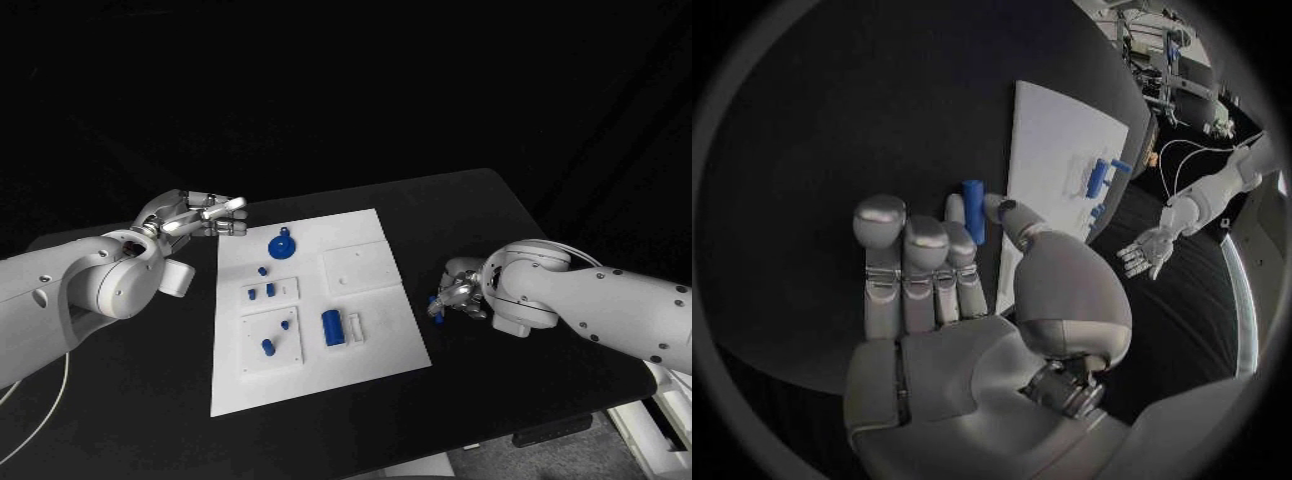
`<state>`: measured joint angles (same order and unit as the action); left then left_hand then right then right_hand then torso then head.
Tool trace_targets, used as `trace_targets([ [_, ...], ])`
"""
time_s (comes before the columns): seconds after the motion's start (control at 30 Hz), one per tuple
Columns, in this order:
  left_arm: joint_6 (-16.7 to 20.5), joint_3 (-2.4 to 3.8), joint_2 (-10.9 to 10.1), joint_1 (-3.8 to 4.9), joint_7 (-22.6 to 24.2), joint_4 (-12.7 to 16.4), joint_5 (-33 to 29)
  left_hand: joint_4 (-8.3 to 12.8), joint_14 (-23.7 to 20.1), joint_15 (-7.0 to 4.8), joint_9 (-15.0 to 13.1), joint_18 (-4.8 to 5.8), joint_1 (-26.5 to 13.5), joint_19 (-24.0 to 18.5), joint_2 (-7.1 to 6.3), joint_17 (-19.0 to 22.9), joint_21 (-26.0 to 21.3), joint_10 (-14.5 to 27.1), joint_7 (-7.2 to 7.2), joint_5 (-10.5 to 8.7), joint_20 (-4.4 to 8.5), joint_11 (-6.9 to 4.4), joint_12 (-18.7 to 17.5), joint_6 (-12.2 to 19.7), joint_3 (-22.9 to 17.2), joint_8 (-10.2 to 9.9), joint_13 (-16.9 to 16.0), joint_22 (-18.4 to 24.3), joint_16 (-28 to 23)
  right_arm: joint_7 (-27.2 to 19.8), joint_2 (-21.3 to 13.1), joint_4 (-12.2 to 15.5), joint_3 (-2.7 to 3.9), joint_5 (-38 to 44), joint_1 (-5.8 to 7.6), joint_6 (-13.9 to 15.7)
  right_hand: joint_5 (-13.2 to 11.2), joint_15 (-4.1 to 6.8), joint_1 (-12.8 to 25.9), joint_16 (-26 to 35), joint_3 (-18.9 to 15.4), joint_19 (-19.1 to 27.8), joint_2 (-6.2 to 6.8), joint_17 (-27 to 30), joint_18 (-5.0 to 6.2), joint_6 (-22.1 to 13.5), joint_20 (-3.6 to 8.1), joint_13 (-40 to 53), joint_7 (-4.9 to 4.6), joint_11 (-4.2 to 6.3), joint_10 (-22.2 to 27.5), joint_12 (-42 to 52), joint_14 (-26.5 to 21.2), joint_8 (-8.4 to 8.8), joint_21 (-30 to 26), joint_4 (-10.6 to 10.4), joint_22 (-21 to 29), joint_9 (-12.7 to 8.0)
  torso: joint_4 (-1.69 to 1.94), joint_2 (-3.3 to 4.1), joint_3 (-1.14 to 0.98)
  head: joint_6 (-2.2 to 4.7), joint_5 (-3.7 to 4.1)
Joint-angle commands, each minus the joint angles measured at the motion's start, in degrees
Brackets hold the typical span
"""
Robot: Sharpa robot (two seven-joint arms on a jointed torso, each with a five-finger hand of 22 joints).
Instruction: Assemble the parts on the task board
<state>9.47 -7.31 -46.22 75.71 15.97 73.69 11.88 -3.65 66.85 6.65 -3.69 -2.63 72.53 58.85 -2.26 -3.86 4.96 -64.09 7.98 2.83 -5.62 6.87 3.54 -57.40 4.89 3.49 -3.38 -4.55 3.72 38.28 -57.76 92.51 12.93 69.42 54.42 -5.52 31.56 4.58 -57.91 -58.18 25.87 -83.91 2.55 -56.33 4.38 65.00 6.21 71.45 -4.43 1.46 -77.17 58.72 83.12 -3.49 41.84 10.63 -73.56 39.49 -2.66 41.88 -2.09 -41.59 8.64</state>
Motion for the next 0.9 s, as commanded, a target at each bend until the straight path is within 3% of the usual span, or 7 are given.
trace_targets([
  [0.03, -1.0, 0.04, 0.1, 0.04, 0.2, 0.1, 0.3, 0.1, -0.1, 0.17, 0.0, 0.97, 0.6, -0.4, 0.23, 0.0, -0.4, 0.1, 0.36, -0.11, -0.20, 0.45, -0.1, 0.0, -0.2, 0.1, 0.0, 0.1, 0.0, 2.4, -0.2, 1.0, 0.39, -3.9, -0.21, 3.0, -0.6, 0.52, -1.0, 0.2, 0.9, -3.2, -0.50, 0.2, -0.02, 0.3, 0.13, -0.1, 0.04, 0.21, -0.4, -0.2, 0.0, -0.11, -0.4, 2.2, 0.2, -35.6, 0.06, 0.01, -0.01, 0.02, -0.14],
  [0.1, -1.0, 0.03, 0.2, 0.04, 0.2, 0.1, 0.4, 0.1, -0.1, 0.17, 0.0, 0.97, 0.6, -0.4, 0.23, 0.0, -0.4, 0.1, 0.36, -0.11, -0.20, 0.45, -0.1, 0.0, -0.2, 0.1, 0.0, 0.1, 0.0, 2.0, -0.4, 1.8, 0.97, -5.0, -0.11, 5.0, -0.2, 0.57, 0.3, 0.3, -2.0, -3.2, 0.39, 0.2, 0.05, 0.3, 0.19, -0.2, 0.19, 0.29, -0.5, -0.3, 0.0, -0.13, -0.6, 0.8, 0.4, -35.6, 0.07, -0.01, 0.00, -0.15, -0.15],
  [0.17, -1.0, 0.03, 0.2, 0.04, 0.2, 0.1, 0.4, 0.1, -0.1, 0.17, 0.0, 0.97, 0.6, -0.4, 0.23, 0.0, -0.4, 0.1, 0.36, -0.11, -0.20, 0.45, -0.1, 0.0, -0.2, 0.1, 0.0, 0.1, 0.0, 1.7, -0.7, 2.9, 1.52, -5.9, -0.04, 6.7, 0.7, 0.72, -0.6, 0.4, -5.0, -3.2, 0.19, 0.3, 0.05, 0.4, 0.29, -0.2, 0.31, 0.31, -0.5, -0.4, 0.0, -0.10, -0.5, 0.1, 0.6, -35.6, 0.08, -0.03, 0.06, -0.03, -0.27],
  [0.33, -1.0, 0.03, 0.3, 0.04, 0.2, 0.0, 0.4, 0.1, -0.1, 0.17, 0.0, 0.97, 0.6, -0.4, 0.23, 0.0, -0.4, 0.1, 0.36, -0.11, -0.20, 0.45, -0.1, 0.0, -0.2, 0.1, 0.0, 0.1, 0.0, 0.7, -1.1, 5.1, 2.20, -7.4, 0.14, 9.6, -0.8, 0.70, -1.1, 0.5, -6.9, -3.2, 0.52, 0.4, -0.01, 0.7, 0.31, -0.3, 0.45, 0.36, -0.5, -0.5, 0.0, -0.10, -0.2, -0.7, 0.8, -35.6, -0.02, -0.06, 0.16, -0.04, -0.96],
  [0.43, -1.0, 0.03, 0.4, 0.04, 0.2, 0.0, 0.5, 0.1, -0.1, 0.17, 0.0, 0.97, 0.6, -0.4, 0.23, 0.0, -0.4, 0.1, 0.36, -0.11, -0.20, 0.45, -0.1, 0.0, -0.2, 0.1, 0.0, 0.1, 0.0, 0.3, -0.9, 6.2, 2.37, -8.1, 0.20, 10.6, -2.0, 0.72, -1.6, 0.7, -8.1, -3.2, 0.61, 0.5, -0.03, 0.9, 0.33, -0.4, 0.56, 0.38, -0.6, -0.5, 0.0, -0.10, 0.0, -1.5, 1.0, -35.6, -0.05, -0.01, 0.11, -0.18, -1.31],
  [0.67, -0.9, 0.02, 0.4, 0.04, 0.2, 0.1, 0.8, 0.1, -0.1, 0.17, 0.0, 0.97, 0.6, -0.4, 0.23, 0.0, -0.4, 0.1, 0.36, -0.11, -0.20, 0.45, -0.1, 0.0, -0.2, 0.1, 0.0, 0.1, 0.0, 0.1, 0.2, 6.5, 2.45, -9.3, 0.24, 10.7, -2.3, 0.72, -2.0, 0.6, -8.3, -3.2, 0.57, 0.5, -0.09, 1.3, 0.31, -0.3, 0.67, 0.40, -0.6, -0.4, 0.0, -0.14, 0.1, -1.8, 1.0, -35.6, -0.02, -0.05, 0.08, 0.02, -1.32],
  [0.9, -0.9, 0.02, 0.5, 0.04, 0.1, 0.1, 0.9, 0.1, -0.1, 0.18, 0.0, 0.94, 0.6, -0.4, 0.22, 0.0, -0.3, 0.1, 0.31, -0.10, -0.21, 0.43, -0.2, 0.0, -0.2, 0.1, 0.0, 0.1, 0.0, 0.2, 1.9, 6.2, 1.98, -11.1, 0.24, 9.9, -3.5, 0.72, -2.1, 0.7, -8.9, -3.2, 0.39, 0.5, -0.14, 1.5, 0.32, -0.3, 0.76, 0.40, -0.6, -0.4, 0.0, -0.10, 0.1, -2.2, 1.1, -35.6, 0.09, 0.02, 0.06, -0.26, -2.20],
])
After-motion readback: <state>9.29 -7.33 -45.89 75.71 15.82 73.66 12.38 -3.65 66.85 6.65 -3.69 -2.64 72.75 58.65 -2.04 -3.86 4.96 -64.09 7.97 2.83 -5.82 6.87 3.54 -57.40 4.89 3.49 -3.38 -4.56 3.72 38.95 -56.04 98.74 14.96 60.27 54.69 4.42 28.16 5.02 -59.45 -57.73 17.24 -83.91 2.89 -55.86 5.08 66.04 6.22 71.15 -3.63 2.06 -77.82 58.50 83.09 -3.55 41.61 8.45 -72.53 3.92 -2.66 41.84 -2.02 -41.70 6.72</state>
